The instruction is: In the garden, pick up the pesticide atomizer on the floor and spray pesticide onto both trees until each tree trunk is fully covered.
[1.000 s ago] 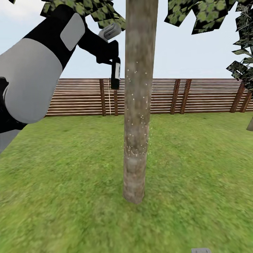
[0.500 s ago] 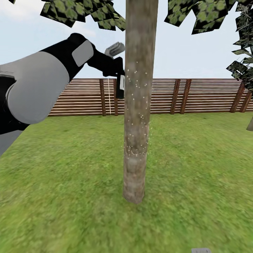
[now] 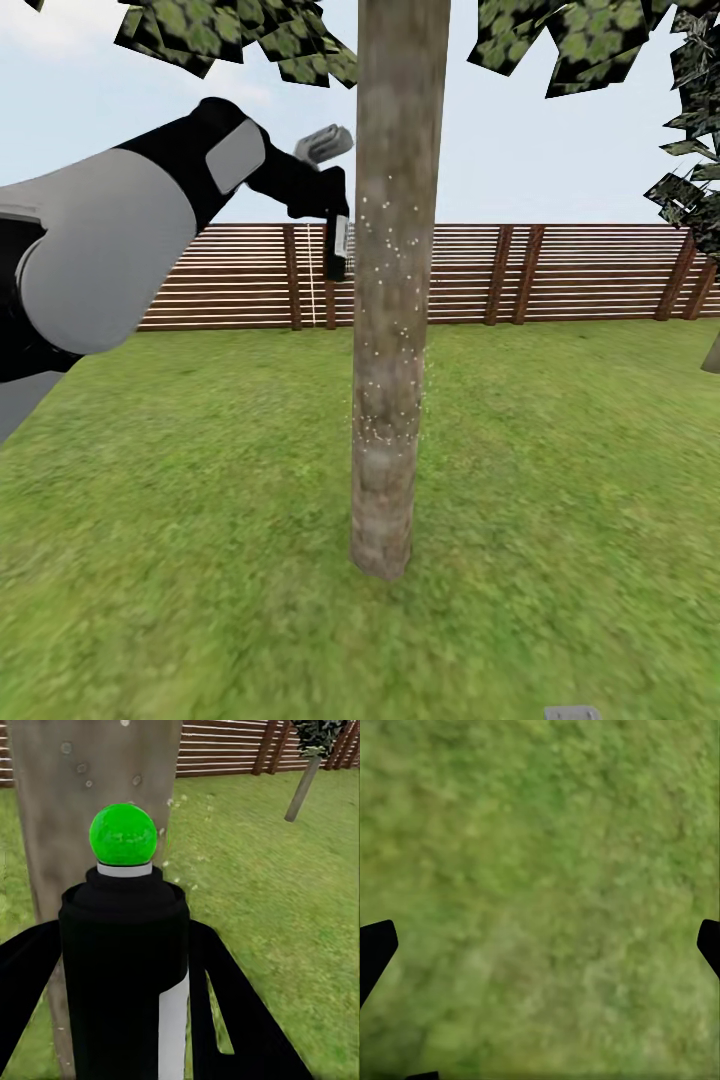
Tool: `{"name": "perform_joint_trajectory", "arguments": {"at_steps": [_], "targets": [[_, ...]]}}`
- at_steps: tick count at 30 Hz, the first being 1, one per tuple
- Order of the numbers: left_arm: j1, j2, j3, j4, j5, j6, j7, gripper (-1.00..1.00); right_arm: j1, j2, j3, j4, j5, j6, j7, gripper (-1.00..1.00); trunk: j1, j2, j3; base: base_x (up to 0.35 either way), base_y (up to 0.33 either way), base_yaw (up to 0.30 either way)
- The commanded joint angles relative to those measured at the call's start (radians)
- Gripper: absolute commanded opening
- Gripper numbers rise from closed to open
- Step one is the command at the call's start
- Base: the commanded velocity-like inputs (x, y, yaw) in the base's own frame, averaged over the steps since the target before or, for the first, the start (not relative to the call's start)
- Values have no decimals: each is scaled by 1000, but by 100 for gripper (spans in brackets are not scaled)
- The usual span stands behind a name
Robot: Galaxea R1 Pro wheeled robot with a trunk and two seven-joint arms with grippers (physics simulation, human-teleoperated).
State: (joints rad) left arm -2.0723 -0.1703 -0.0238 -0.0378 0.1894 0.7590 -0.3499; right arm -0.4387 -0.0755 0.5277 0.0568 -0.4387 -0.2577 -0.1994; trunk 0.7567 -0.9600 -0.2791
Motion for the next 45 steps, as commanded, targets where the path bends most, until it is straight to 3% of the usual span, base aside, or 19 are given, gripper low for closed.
{"name": "perform_joint_trajectory", "arguments": {"at_steps": [1, 8, 14, 20, 24, 30, 34, 36, 39, 45], "targets": [[0, 4, 4, 0, -16, 0, 0, -100, 0, 0, 0, 0, 0, 0, 0, 100, 0, 0, 0, 0, 0, 0], [12, 48, 3, 1, -43, 0, 0, -100, 0, 0, 0, 0, 0, 0, 0, 100, 0, 0, 0, 0, 0, 0], [113, 44, 2, 2, -44, -87, -3, -100, 0, -1, 0, 0, 0, 0, 0, 100, 0, 0, 0, 0, 0, 0], [165, 3, 1, 3, -44, -131, -7, -100, 0, -1, 0, 0, 0, 0, 0, 100, 0, 0, 0, 0, 0, 0], [190, 0, 1, 3, -44, -139, -51, -100, 0, -1, 0, 0, 0, 0, 0, 100, 0, 0, 0, 0, 0, 0], [193, 0, 0, 3, -44, -140, -63, -100, 0, -1, 0, 0, 0, 0, 0, 100, 0, 0, 0, 0, 0, 0], [243, 1, 1, 3, -46, -193, -62, -100, 0, -1, 0, 0, 0, 0, 0, 100, 0, 0, 0, 0, 0, 0], [265, 2, 2, 2, -62, -201, -60, -100, 0, -1, 0, 0, 0, 0, 0, 100, 0, 0, 0, 0, 0, 0], [309, 3, 2, 2, -114, -232, -57, -100, 0, -1, 0, 0, 0, 0, 0, 100, 0, 0, 0, 0, 0, 0], [353, -1, 0, 3, -124, -261, -57, -100, 0, -1, 0, 0, 0, 0, 0, 100, 0, 0, 0, 0, 0, 0]]}}
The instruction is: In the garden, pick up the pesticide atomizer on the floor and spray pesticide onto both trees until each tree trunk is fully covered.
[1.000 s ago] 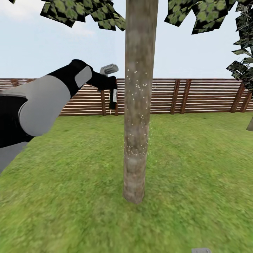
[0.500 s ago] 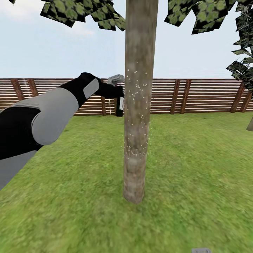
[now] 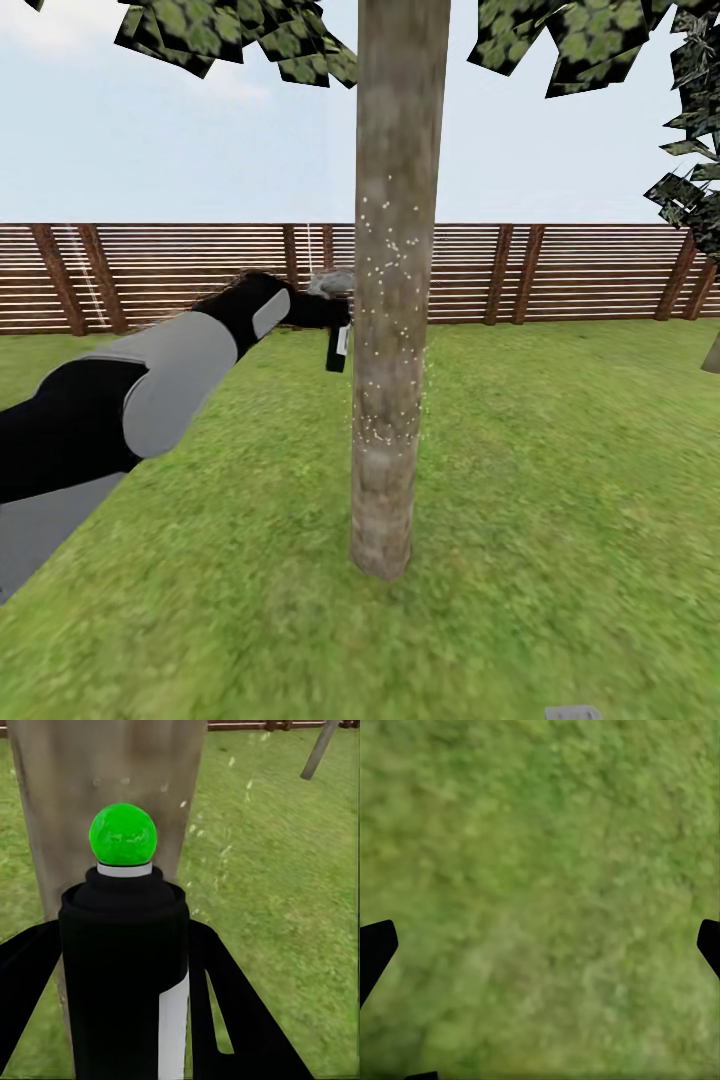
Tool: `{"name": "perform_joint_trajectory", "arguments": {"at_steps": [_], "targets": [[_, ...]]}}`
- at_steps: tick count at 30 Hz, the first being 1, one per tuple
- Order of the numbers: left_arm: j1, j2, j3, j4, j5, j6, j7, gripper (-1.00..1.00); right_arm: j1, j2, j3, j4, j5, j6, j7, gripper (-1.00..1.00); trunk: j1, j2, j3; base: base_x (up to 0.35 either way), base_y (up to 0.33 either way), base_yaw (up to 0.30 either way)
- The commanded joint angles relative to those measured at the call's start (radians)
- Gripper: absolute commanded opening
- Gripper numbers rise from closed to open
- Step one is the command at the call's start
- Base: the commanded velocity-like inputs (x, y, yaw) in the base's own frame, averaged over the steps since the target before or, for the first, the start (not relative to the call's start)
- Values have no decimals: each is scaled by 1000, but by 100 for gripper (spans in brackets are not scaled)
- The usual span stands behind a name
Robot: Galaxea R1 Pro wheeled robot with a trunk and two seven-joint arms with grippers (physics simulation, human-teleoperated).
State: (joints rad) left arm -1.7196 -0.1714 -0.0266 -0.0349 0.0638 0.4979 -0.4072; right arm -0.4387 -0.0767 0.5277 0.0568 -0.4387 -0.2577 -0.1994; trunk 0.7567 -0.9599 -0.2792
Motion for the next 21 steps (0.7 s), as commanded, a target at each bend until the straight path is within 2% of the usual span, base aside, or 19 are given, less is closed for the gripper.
{"name": "perform_joint_trajectory", "arguments": {"at_steps": [1, 8, 13, 21], "targets": [[6, -3, 3, 0, 2, -1, 0, -100, 0, 0, 0, 0, 0, 0, 0, 100, 0, 0, 0, 0, 0, 0], [71, -3, 3, 0, 2, -46, -2, -100, 0, 0, 0, 0, 0, 0, 0, 100, 0, 0, 0, 0, 0, 0], [142, -3, 2, 1, 2, -108, -2, -100, 0, 0, 1, 0, 0, 0, 0, 100, 0, 0, 0, 0, 0, 0], [228, -3, 2, 1, 2, -144, -4, -100, 0, 1, 2, 0, 0, 0, 0, 100, 0, 0, 0, 0, 0, 0]]}}
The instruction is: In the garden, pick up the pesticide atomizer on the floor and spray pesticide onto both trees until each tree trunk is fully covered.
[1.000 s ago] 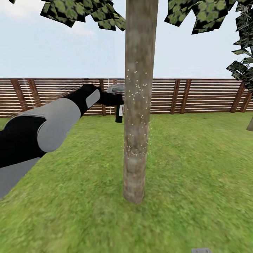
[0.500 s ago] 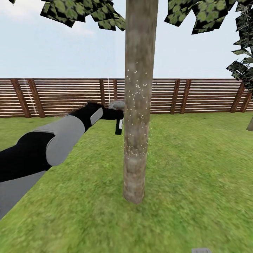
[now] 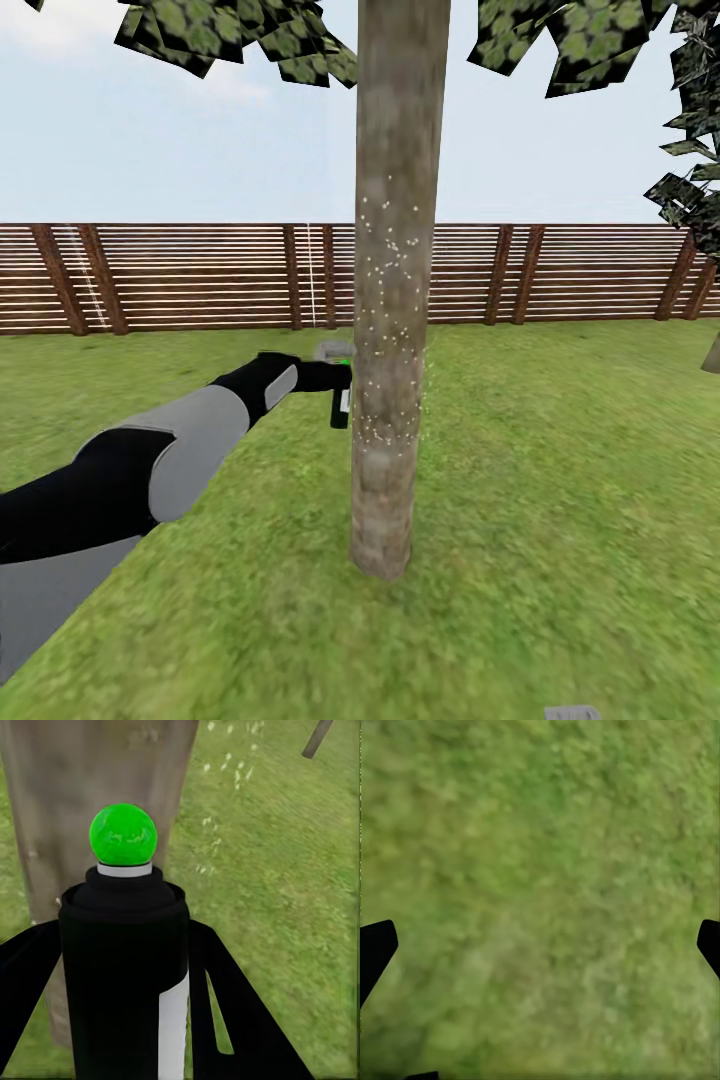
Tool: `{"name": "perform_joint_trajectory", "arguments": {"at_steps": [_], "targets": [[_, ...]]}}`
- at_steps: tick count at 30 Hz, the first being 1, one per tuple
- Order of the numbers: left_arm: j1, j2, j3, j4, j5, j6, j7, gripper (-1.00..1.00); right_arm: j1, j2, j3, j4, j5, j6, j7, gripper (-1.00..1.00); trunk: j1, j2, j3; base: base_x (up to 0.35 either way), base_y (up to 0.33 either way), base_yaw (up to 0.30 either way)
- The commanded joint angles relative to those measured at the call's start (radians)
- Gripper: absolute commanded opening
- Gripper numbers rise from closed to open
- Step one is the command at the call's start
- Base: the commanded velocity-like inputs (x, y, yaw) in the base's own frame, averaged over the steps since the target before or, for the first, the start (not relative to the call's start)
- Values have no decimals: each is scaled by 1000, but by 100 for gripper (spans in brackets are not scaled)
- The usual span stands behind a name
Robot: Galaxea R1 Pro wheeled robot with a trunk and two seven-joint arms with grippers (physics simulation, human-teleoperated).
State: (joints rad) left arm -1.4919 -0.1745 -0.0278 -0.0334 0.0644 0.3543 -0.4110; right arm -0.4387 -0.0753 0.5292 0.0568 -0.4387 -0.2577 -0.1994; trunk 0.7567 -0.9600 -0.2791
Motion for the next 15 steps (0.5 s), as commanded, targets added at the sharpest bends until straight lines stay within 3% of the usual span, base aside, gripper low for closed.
{"name": "perform_joint_trajectory", "arguments": {"at_steps": [1, 11, 15], "targets": [[9, 0, 3, 0, 2, -2, 0, -100, 0, 0, 0, 0, 0, 0, 0, 100, 0, 0, 0, 0, 0, 0], [95, 0, 3, 0, 1, -38, 0, -100, 0, 0, 0, 0, 0, 0, 0, 100, 0, 0, 0, 0, 0, 0], [170, 0, 5, 0, 1, -186, 2, -100, 0, 0, 0, 0, 0, 0, 0, 100, 0, 0, 0, 0, 0, 0]]}}
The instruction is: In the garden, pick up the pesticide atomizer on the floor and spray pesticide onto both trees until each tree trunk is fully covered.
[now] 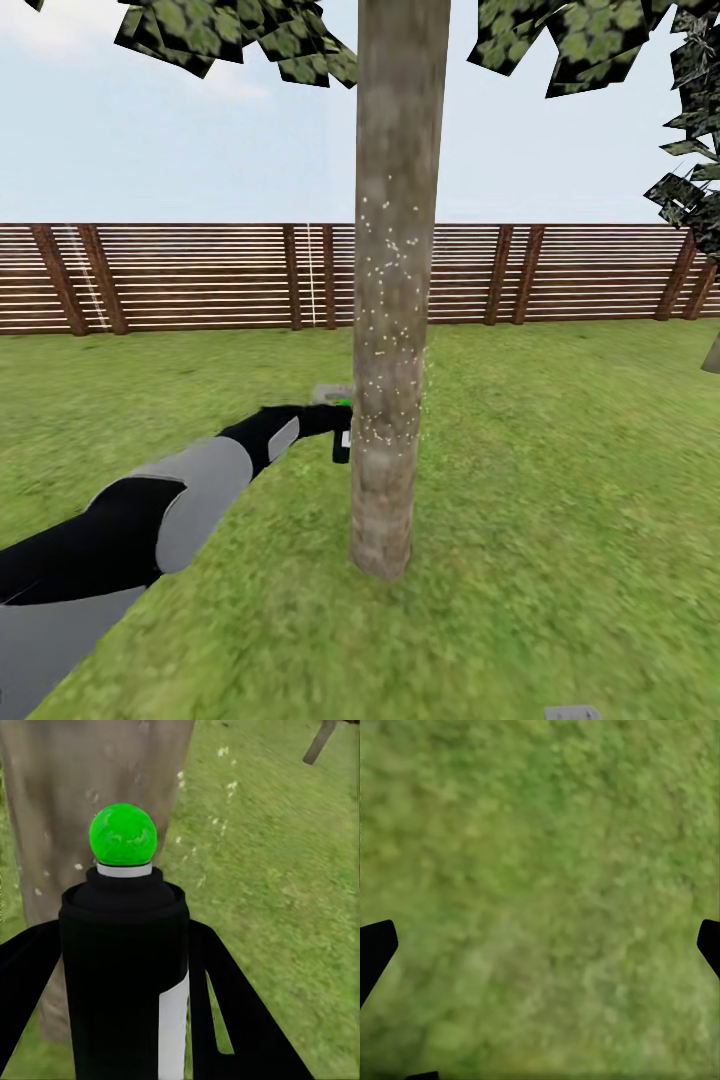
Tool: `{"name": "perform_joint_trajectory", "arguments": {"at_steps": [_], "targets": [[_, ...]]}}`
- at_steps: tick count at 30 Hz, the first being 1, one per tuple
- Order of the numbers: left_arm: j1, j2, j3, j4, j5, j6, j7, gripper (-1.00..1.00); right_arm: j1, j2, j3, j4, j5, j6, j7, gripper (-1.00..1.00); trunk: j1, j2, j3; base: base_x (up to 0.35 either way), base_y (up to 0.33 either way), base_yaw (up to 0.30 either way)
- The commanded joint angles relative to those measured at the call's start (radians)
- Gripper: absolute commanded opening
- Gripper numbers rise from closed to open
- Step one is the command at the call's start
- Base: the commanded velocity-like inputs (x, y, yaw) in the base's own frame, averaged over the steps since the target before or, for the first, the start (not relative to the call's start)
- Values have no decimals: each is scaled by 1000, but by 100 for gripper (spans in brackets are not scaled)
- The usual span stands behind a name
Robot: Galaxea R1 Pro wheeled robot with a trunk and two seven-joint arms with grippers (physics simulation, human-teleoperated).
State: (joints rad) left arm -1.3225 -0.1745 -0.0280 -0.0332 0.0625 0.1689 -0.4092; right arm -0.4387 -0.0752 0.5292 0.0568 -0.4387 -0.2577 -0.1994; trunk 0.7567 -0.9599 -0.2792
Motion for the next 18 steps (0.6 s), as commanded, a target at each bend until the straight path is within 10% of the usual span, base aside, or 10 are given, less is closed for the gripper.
{"name": "perform_joint_trajectory", "arguments": {"at_steps": [1, 6, 12, 18], "targets": [[22, 0, 6, -1, 2, -25, 2, -100, 0, 0, 0, 0, 0, 0, 0, 100, 0, 0, 0, 0, 0, 0], [131, 18, 2, -46, 5, -132, 61, -100, 0, 0, 0, 0, 0, 0, 0, 100, 0, 0, 0, 0, 0, 0], [138, 42, -1, -435, 5, 191, 189, -100, 0, 0, 0, 0, 0, 0, 0, 100, 0, 0, 0, 0, 0, 0], [121, 38, -2, -515, 7, 329, 211, -100, 0, 0, 0, 0, 0, 0, 0, 100, 0, 0, 0, 0, 0, 0]]}}
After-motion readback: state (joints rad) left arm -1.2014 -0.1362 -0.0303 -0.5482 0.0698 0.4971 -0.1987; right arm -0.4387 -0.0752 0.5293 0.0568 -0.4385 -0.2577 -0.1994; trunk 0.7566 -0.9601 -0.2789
